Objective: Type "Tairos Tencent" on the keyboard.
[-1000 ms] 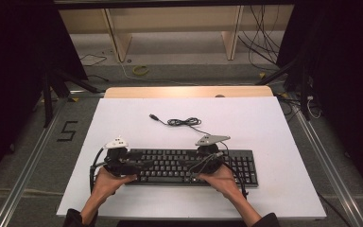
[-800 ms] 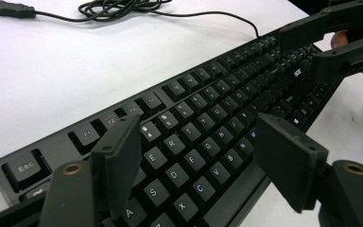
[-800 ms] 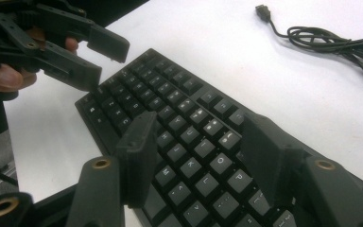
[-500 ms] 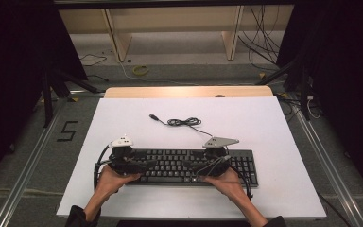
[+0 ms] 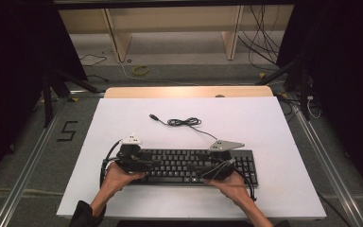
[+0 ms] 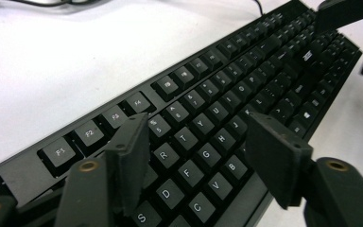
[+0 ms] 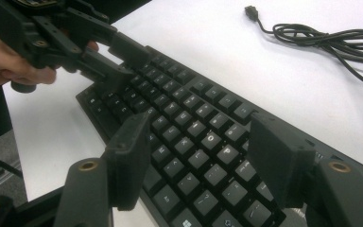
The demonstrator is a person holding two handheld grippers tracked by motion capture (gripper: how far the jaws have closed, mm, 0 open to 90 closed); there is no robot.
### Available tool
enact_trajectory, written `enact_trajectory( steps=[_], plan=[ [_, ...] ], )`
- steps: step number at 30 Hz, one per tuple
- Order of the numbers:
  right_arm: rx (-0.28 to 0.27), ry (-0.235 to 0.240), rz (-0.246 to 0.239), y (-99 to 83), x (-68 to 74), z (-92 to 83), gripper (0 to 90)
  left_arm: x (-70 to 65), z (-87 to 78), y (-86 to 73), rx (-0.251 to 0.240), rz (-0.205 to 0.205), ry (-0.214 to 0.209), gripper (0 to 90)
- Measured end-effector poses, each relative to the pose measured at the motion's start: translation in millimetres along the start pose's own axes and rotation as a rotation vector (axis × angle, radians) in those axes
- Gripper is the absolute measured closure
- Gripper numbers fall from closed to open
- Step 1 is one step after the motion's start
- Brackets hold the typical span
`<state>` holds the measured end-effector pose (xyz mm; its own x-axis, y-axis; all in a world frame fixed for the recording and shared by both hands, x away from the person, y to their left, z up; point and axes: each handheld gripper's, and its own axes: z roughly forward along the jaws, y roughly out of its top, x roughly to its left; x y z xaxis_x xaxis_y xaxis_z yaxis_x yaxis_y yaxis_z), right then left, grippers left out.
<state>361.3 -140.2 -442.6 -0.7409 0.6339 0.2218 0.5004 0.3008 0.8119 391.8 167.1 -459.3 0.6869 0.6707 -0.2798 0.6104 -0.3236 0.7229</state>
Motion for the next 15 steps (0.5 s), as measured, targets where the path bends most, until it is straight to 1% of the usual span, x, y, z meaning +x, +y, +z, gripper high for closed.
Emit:
enact_trajectory(
  steps=[3, 6, 7, 8, 9, 12, 15],
  plan=[
    [-0.001, 0.001, 0.0, -1.2, 0.0, -1.4, 40.6, 0.8, 2.4, 0.6, 0.017, 0.012, 0.012, 49.3],
    [-0.002, 0.002, -0.001, -2.3, 0.5, -1.8, 40.6, 2.2, 5.2, 0.6, 0.039, 0.004, 0.035, 56.4],
    [-0.001, 0.003, -0.002, -2.5, 0.7, -2.0, 40.6, 3.6, 5.8, 0.6, 0.056, 0.008, 0.042, 59.1],
    [0.001, 0.003, -0.005, -2.9, 1.1, -2.4, 40.7, 4.1, 6.9, 0.5, 0.063, 0.007, 0.046, 64.3],
    [0.001, 0.003, -0.005, -2.9, 1.1, -2.4, 40.7, 4.2, 7.8, 0.2, 0.065, 0.006, 0.045, 64.3],
    [0.002, 0.004, -0.007, -3.9, 1.2, -2.3, 40.8, 4.5, 9.8, 0.5, 0.075, 0.01, 0.044, 70.9],
    [0.006, 0.005, -0.005, -4.6, 1.3, -2.6, 40.9, 2.7, 12.0, 0.9, 0.092, 0.022, 0.056, 76.2]
  ],
)
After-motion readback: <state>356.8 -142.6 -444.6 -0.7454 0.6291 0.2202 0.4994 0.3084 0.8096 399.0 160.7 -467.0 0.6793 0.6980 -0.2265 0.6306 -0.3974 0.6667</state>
